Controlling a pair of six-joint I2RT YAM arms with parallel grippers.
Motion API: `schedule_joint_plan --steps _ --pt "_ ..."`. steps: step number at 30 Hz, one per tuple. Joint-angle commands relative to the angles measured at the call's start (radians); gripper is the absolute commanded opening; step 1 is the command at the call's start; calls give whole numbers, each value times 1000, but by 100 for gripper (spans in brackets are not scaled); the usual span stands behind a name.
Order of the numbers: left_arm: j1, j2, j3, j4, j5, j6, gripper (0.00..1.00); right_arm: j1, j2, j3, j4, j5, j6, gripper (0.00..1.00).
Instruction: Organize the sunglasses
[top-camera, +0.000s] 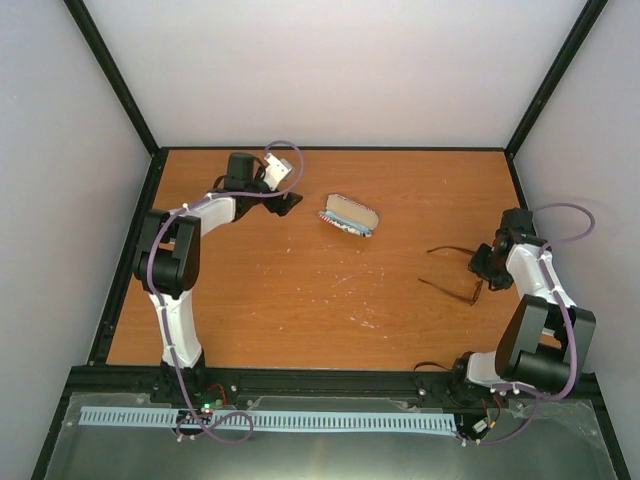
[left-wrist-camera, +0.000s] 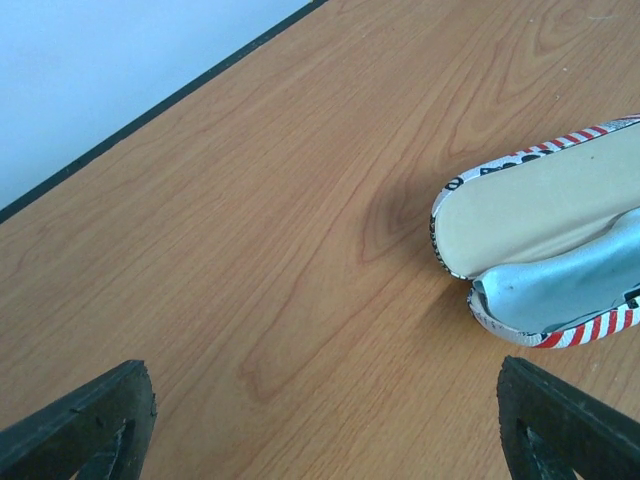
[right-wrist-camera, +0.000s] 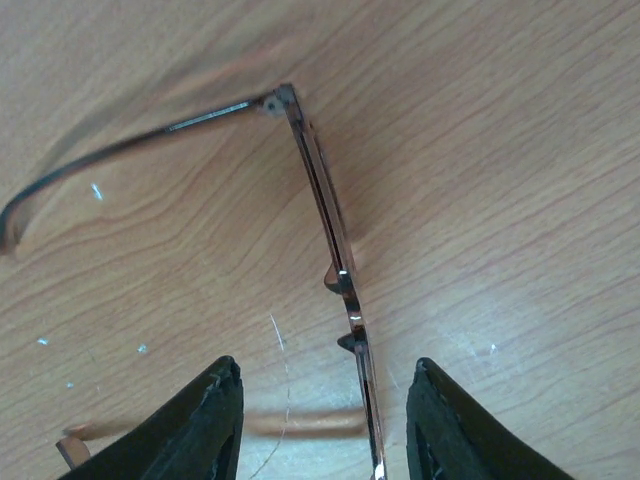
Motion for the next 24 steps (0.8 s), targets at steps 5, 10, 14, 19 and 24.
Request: schedule_joint_plan --steps 5,10,14,19,24 --pt "9 30 40 -9 39 -6 92 3 76 -2 -28 11 -24 43" --pt "11 37 41 -6 44 -6 92 10 106 13 -33 63 -19 42" --pt "11 43 43 -4 47 -4 92 10 114 16 -33 77 -14 41" --pt "11 54 50 -3 54 -6 92 10 127 24 -29 86 -14 40" --pt "11 60 52 -2 57 -5 92 12 139 28 -22 82 -14 36"
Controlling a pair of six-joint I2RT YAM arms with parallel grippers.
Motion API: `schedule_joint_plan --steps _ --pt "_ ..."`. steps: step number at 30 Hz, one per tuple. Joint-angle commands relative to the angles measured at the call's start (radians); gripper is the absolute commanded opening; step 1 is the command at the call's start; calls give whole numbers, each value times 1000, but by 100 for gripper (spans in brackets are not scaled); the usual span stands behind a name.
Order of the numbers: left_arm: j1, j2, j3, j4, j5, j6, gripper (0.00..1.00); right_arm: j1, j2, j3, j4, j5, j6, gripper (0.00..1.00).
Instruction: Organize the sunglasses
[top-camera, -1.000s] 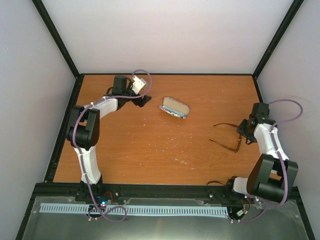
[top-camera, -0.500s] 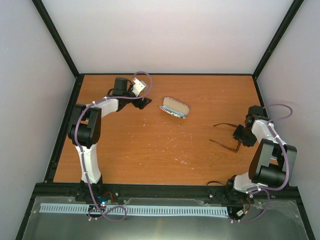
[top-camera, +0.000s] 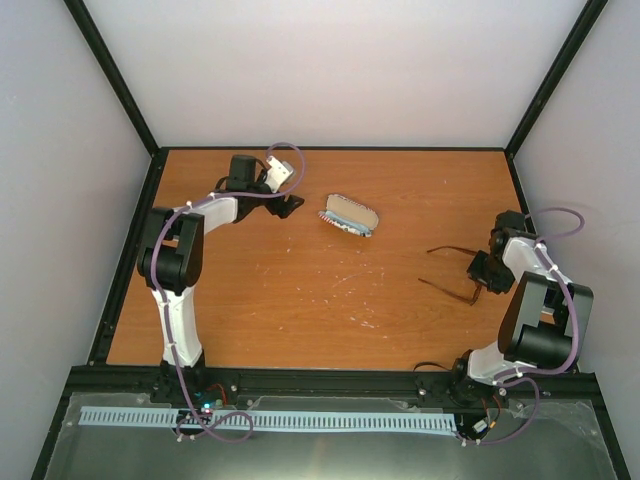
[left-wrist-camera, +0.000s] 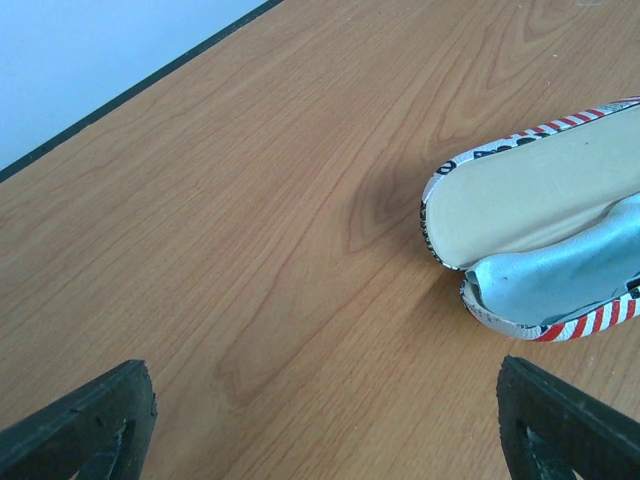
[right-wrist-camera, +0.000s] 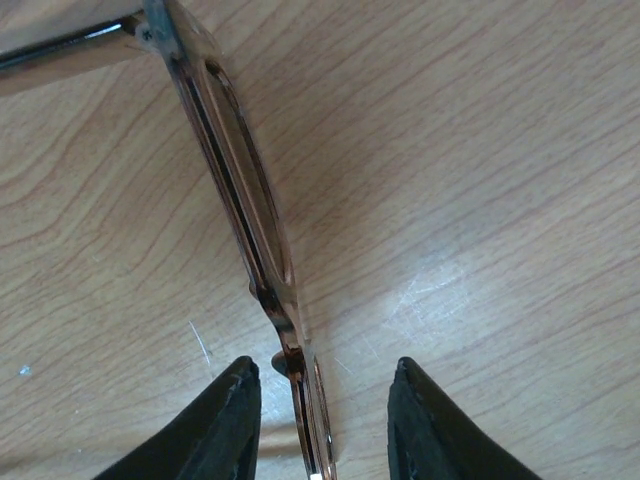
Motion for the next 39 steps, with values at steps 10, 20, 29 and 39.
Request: schedule_joint_plan --steps 10,20,29,39 --pt "6 28 46 1 31 -5 92 14 13 25 22 25 11 33" --pt "7 30 43 0 27 6 92 28 59 19 68 30 24 24" --pt "7 34 45 0 38 4 92 31 61 30 70 42 21 4" --pt "7 -18 48 -14 135 -25 86 66 -84 27 108 -62 -8 3"
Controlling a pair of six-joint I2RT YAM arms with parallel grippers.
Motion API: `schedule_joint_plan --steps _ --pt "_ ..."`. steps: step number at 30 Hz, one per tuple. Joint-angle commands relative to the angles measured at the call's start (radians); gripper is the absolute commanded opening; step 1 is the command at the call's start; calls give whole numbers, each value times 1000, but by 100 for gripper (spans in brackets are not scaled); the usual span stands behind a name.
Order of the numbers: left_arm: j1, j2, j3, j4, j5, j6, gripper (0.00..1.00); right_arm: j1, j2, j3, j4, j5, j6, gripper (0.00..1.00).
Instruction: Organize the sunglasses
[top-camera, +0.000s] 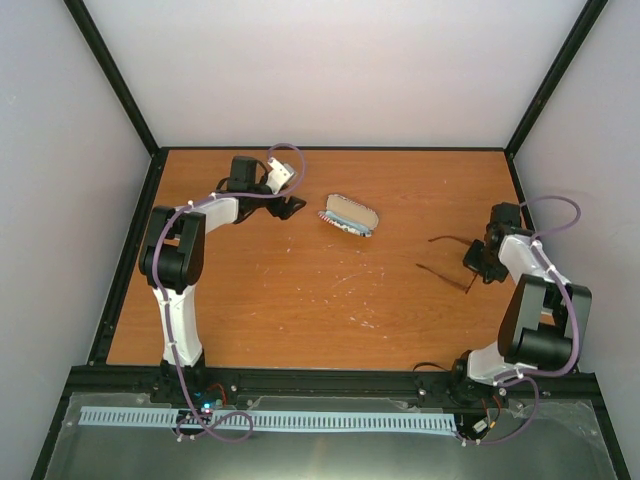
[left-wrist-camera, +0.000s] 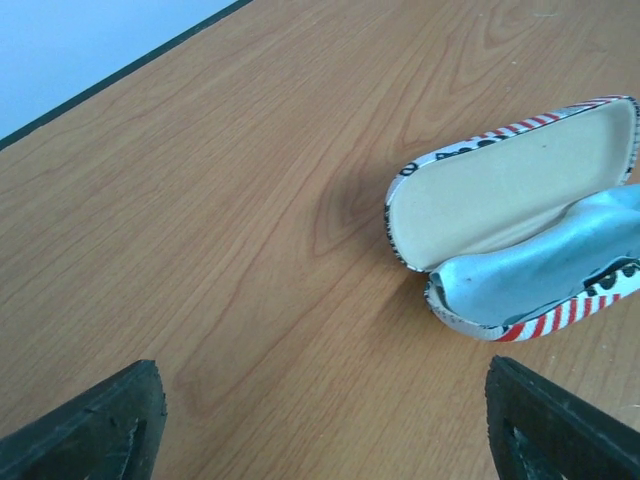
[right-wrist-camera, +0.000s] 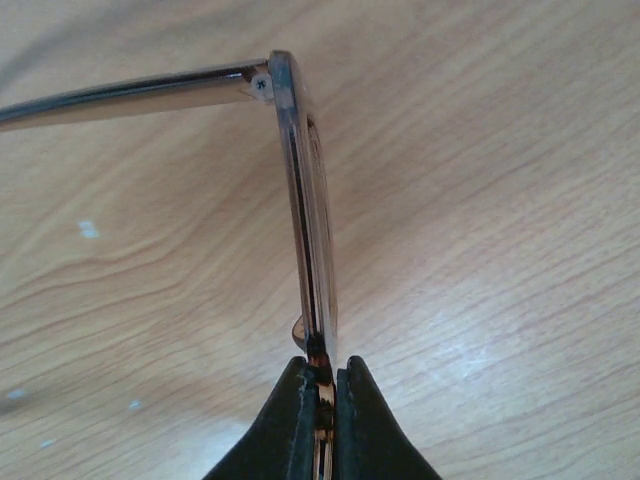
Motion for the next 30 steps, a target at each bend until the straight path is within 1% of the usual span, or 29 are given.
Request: schedule_joint_plan --steps 1,2,4,5,6,7,9,12,14,17,20,23,26,30 --pt "7 -45 49 -13 97 -29 82 22 -139 -2 34 -91 -25 3" --pt "7 -57 53 -9 116 -38 75 23 -173 -5 46 -130 -29 3" --pt "7 -82 57 5 157 -64 54 23 -241 -13 84 -225 -45 3" --pt "7 -93 60 15 178 -87 46 22 -274 -20 103 -281 -54 3" --pt "7 -103 64 21 201 -100 41 22 -302 -27 126 -351 -66 3" --pt "7 -110 73 24 228 -119 40 23 -325 -40 150 -410 -79 3" --pt "7 -114 101 25 282 -165 39 24 -350 -65 194 -518 -90 3" --pt "7 -114 134 52 350 -241 39 36 -345 -119 273 -686 -89 3" --pt "7 -112 148 86 404 -303 39 70 -327 -135 328 -758 -71 3" --pt "4 -102 171 133 487 -407 36 158 -289 -146 408 -757 -30 3" --pt "-12 -99 174 160 521 -463 35 246 -236 -141 496 -740 8 3" --pt "-48 -123 135 174 508 -458 35 325 -171 -119 580 -743 35 3" --pt "-84 -145 106 188 485 -454 36 402 -98 -79 613 -734 43 3" --pt "-122 -151 93 191 471 -451 36 460 -30 -19 646 -731 57 3"
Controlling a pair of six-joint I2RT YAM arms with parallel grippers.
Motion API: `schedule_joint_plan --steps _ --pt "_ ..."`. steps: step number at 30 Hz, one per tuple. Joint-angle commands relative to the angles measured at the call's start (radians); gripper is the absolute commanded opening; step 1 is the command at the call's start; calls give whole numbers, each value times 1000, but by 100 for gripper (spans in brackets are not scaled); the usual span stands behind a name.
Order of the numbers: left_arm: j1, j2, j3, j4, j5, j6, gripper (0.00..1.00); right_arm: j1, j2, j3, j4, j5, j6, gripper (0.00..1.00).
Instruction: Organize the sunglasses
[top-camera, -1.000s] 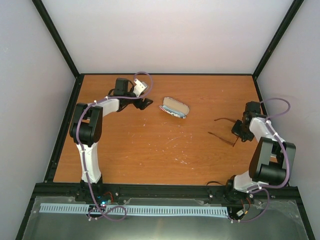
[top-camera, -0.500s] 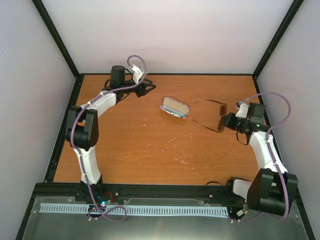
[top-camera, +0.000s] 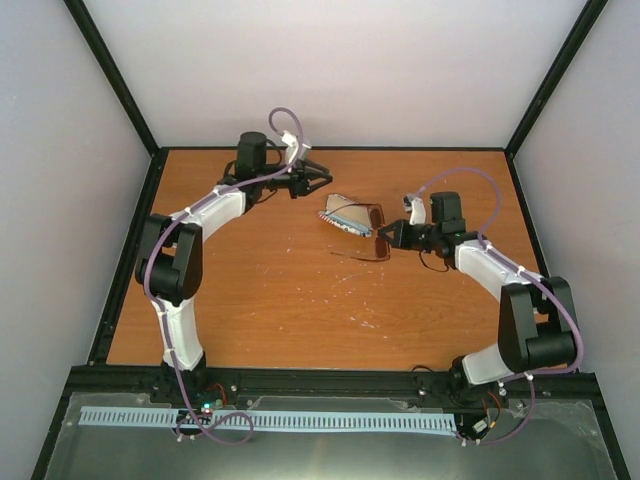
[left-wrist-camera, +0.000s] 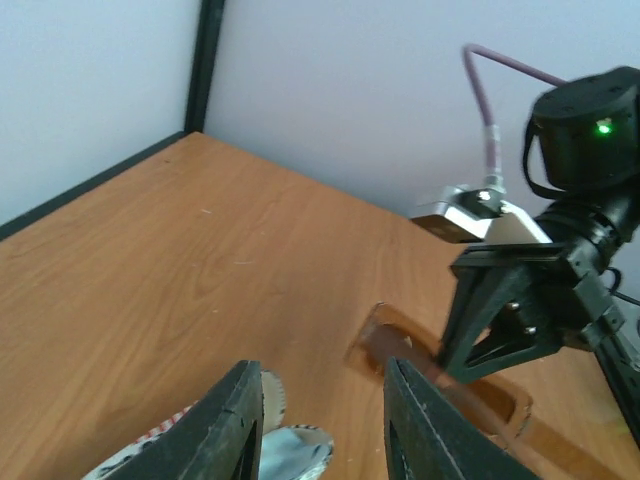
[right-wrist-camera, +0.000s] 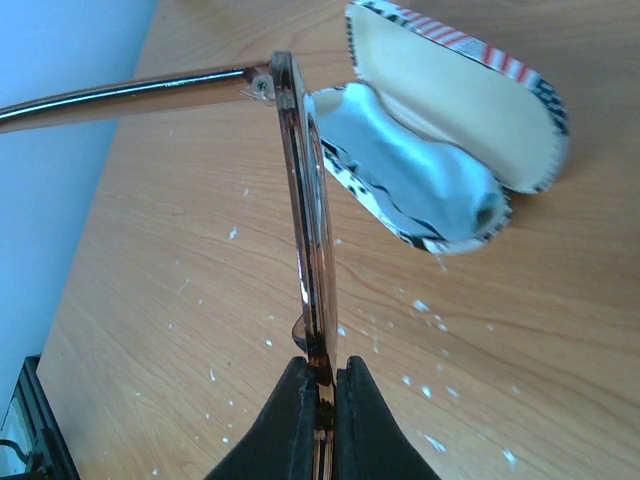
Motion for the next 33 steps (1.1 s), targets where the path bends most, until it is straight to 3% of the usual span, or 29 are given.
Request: schedule_joint_plan --steps 1,18,29,33 --pt "-44 -50 -14 42 10 -22 36 53 49 80 104 -13 30 3" --pt "-85 -46 -76 109 9 -60 35 150 175 259 126 -129 12 3" --pt "-121 -18 -92 117 -19 -37 35 168 178 286 206 -245 54 3" --pt "-118 -20 -83 84 -57 7 35 168 166 292 164 -195 33 3"
